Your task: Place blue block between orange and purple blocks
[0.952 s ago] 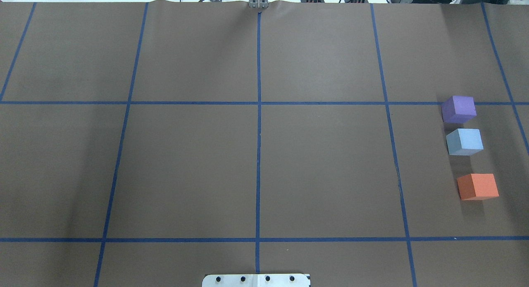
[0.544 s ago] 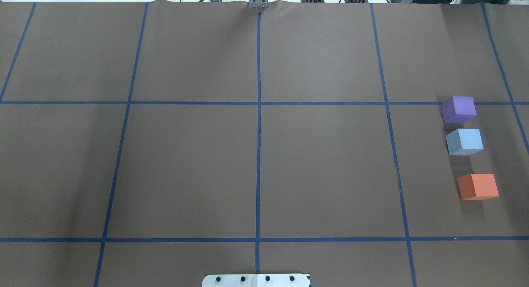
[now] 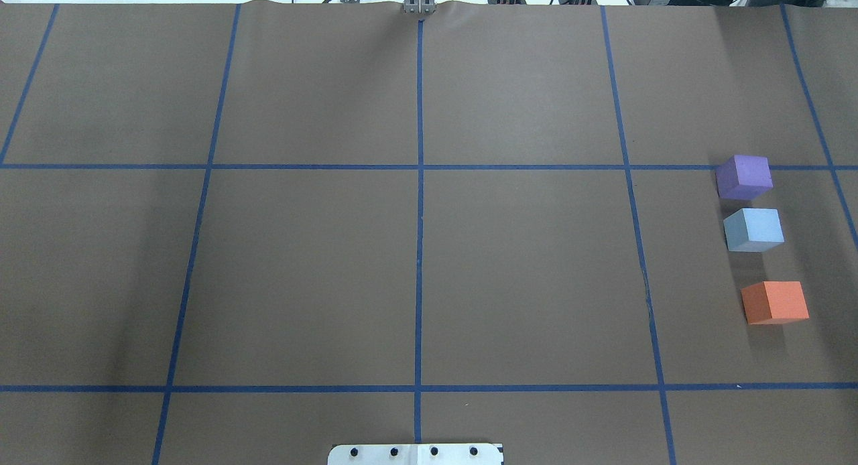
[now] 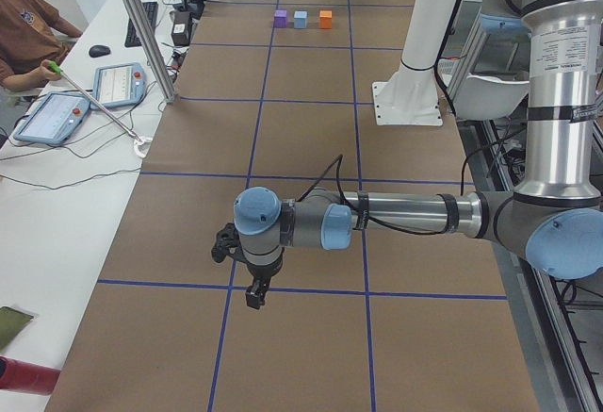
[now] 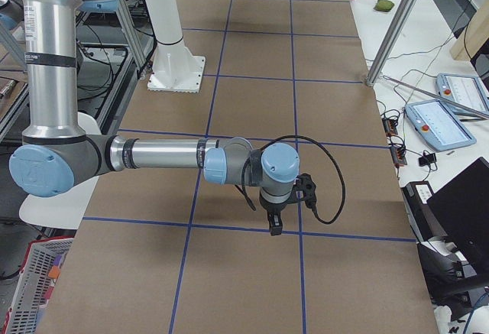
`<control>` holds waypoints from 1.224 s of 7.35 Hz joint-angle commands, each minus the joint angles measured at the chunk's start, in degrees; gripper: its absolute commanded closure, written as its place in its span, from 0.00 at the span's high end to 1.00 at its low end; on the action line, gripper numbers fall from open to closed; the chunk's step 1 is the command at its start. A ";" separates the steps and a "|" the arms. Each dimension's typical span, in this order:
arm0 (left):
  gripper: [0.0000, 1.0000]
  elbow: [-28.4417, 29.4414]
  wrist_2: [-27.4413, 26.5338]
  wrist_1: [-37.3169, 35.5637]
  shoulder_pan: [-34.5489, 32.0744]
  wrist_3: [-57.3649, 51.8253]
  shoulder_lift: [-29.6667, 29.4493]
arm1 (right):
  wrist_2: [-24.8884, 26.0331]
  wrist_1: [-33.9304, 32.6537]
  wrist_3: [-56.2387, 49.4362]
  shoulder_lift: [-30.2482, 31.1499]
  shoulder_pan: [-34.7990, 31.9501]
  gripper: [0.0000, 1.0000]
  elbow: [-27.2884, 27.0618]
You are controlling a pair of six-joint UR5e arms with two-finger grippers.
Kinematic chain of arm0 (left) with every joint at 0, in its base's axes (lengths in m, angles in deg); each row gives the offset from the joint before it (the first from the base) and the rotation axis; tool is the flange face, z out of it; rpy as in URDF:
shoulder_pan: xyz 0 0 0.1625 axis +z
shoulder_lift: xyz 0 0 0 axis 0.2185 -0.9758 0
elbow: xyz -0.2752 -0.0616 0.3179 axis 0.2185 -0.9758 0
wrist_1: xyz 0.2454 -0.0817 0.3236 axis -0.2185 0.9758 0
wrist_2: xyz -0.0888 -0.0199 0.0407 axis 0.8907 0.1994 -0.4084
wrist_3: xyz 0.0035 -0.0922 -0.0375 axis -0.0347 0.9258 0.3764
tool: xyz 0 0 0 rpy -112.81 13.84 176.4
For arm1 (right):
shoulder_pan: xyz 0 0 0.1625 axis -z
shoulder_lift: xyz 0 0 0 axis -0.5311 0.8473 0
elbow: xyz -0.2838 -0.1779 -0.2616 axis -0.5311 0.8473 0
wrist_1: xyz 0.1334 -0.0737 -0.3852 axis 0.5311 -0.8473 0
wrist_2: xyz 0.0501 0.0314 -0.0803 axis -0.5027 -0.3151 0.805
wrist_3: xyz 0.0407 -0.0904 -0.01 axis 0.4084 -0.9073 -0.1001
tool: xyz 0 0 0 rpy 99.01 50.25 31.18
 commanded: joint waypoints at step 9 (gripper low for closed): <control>1.00 -0.01 -0.18 -0.07 0.00 12.57 -0.12 | -0.11 0.18 13.80 0.24 0.00 1.00 -1.50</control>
